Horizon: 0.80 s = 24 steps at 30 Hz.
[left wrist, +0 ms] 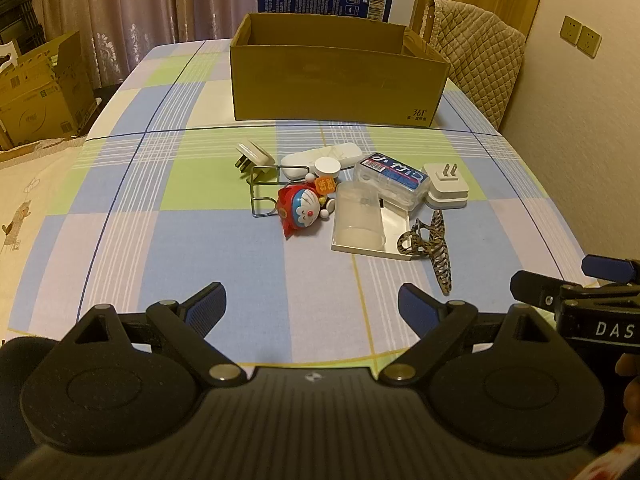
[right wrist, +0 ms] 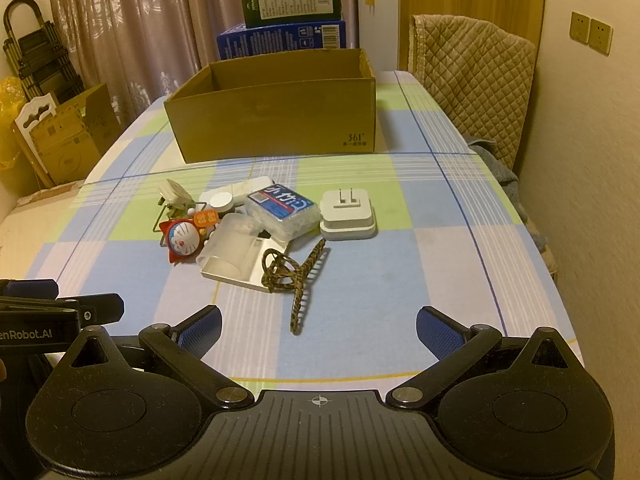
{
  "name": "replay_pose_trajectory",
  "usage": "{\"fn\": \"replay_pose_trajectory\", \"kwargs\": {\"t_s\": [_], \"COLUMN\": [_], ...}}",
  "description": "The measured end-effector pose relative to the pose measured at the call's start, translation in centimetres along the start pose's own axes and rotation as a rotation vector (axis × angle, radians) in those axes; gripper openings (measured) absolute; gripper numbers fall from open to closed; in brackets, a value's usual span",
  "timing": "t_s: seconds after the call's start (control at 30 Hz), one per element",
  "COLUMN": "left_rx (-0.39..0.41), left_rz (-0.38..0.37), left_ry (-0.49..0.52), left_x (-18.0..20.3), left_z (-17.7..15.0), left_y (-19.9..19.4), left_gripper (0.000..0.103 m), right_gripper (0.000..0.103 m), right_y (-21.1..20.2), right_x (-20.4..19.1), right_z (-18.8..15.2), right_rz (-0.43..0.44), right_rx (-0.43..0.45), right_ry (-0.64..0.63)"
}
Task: Organize rigid objects
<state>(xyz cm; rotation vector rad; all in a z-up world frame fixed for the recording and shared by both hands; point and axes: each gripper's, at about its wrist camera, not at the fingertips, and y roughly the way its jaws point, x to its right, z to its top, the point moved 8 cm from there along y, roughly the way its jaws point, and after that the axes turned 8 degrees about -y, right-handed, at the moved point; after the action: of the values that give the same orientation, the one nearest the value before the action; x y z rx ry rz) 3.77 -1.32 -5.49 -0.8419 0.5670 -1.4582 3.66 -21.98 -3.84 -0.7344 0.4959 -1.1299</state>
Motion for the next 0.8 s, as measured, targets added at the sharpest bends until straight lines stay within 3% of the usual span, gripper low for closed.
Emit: {"fn": "replay_pose_trajectory", "kwargs": {"t_s": [0.8], "left_rx": [0.0], "left_rz": [0.0], "left_ry": [-0.001], "left_x": [0.0], "left_z": [-0.09], "left_y": [-0.04], "left_gripper": [0.091], "right_gripper": [0.101], "right_y": [-0.12], "right_x": [-0.06], "right_z": [0.03], "right_rz": [0.0], "right_rx": [-0.003], "right_ry": [-0.009]}}
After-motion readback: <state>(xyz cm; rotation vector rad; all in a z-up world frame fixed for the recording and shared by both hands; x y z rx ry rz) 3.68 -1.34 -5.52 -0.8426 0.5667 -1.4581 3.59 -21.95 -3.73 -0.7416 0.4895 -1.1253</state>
